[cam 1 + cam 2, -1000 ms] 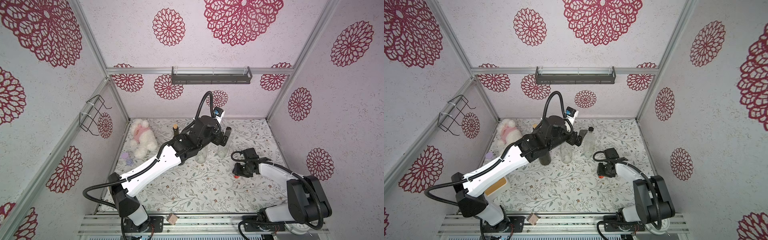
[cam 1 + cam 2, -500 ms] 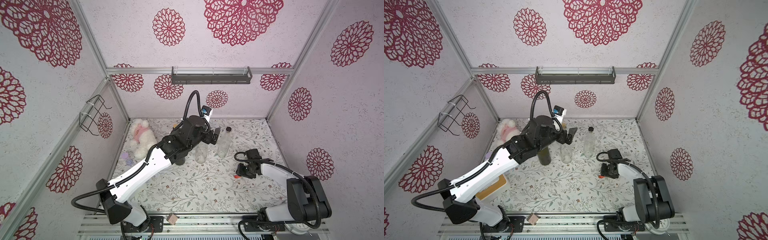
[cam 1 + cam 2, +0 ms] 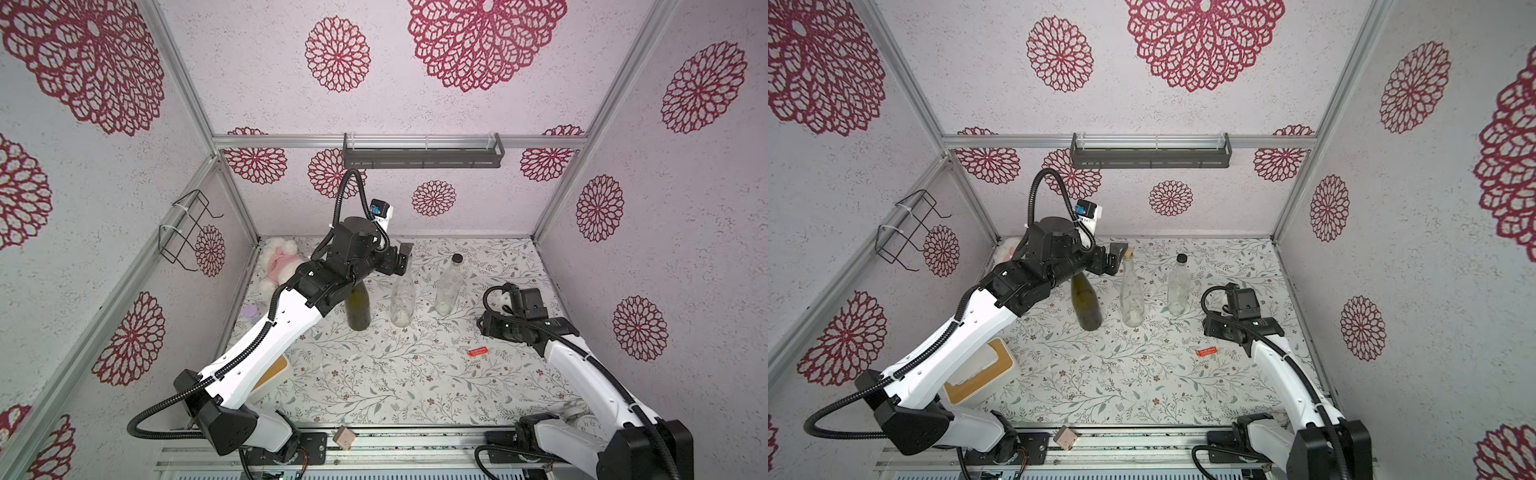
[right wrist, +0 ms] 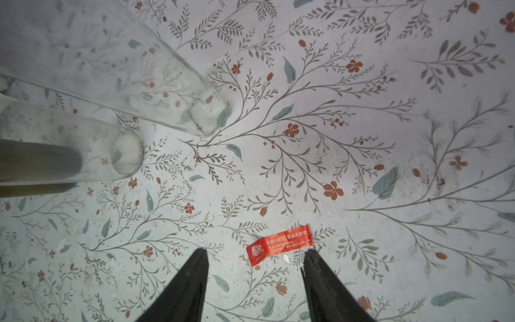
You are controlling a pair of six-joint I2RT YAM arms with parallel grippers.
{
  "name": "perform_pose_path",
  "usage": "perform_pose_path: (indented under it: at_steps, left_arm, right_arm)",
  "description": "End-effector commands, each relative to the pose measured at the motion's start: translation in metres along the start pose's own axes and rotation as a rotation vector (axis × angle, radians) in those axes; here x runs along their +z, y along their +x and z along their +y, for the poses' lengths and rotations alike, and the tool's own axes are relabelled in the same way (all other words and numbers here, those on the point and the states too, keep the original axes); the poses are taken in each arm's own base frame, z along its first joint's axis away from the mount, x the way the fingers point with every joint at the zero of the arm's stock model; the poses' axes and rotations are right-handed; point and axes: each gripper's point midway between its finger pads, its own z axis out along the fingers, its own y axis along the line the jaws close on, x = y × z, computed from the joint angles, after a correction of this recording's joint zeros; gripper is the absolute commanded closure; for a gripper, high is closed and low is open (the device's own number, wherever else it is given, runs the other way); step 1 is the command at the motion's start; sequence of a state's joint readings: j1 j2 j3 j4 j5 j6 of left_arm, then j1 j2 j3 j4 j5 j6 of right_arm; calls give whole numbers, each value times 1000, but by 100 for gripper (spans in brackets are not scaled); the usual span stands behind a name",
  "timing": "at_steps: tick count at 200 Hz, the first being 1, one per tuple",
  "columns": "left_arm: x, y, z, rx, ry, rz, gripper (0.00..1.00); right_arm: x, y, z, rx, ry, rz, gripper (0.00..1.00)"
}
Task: Remove the label from the bottle
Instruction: Place the label at the center of the board, then adjust the bottle at the center of the board.
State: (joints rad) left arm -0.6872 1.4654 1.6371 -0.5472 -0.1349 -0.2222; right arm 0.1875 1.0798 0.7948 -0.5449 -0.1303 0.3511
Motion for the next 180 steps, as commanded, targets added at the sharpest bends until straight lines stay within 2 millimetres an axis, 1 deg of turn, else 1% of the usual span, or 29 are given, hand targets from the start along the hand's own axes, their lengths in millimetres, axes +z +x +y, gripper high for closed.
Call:
perform_pose_path:
  at_steps: [1,16,33,39,54,62,82,106,144,180]
  left_arm:
    - [5,10,-9,37,56,45,3]
    - [12,18,-15,45,88,73,3]
    - [20,27,-17,43,99,100,2]
    - [23,30,-16,37,91,109,2]
    - [32,36,-9,17,49,118,1]
    - [37,38,-6,10,27,119,2]
    - [50,47,-1,-2,-15,130,8]
    - [61,54,-1,-1,-42,137,10]
    - [71,57,-2,-3,-60,121,14]
    - [79,64,-1,1,-65,114,21]
  right_arm:
    - [-13,5,-4,-1,21,10,40]
    - [-17,5,-1,-1,3,-1,39]
    - [-19,7,4,-2,-28,-1,36]
    - [-20,8,5,-1,-39,0,33]
    - [-21,8,5,9,-38,-10,17]
    - [-22,8,6,8,-47,-15,14]
    - [-22,9,11,5,-75,-18,13]
    - [-21,10,9,0,-69,-18,14]
    - [-17,14,6,-9,-65,-11,14]
    - [-17,12,6,-18,-65,-23,15]
